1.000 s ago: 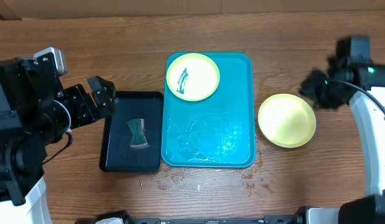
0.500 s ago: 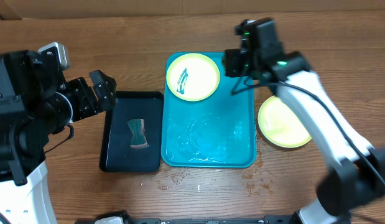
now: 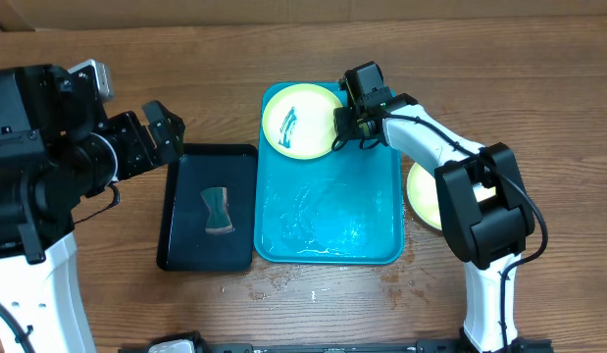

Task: Clean dirty plates on tray and stack at the side
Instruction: 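Slide the remaining yellow plate toward the tray center with the right gripper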

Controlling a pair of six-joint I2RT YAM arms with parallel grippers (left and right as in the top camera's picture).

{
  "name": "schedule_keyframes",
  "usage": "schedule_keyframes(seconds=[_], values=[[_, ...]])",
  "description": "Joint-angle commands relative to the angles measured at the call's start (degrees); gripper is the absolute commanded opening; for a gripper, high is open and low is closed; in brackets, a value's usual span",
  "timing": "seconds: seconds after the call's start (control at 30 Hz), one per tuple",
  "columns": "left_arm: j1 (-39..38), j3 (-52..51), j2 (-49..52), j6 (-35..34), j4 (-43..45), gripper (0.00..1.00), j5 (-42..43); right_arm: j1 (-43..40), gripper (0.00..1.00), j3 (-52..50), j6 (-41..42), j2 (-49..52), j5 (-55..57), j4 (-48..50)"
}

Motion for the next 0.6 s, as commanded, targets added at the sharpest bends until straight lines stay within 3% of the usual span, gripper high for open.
schedule_keyframes(seconds=[0.0, 0.03, 0.33, 0.57], values=[[0.1, 0.5, 0.8, -0.7, -0.2, 1.00, 0.3, 0.0, 0.09, 0.5, 0.2, -1.0, 0.5, -0.3], [0.1, 0.5, 0.8, -0.7, -0.4, 1.00, 0.3, 0.0, 0.04, 0.5, 0.4, -1.2, 0.5, -1.2], [0.1, 0.5, 0.8, 2.6, -6.6, 1.00, 0.5, -0.9, 0.04, 0.7, 5.6, -11.5, 0.2, -18.0], [0.1, 0.5, 0.7, 11.9, -9.5, 1.00, 1.1, -0.6, 0.04, 0.6, 5.2, -21.4, 0.2, -34.8]])
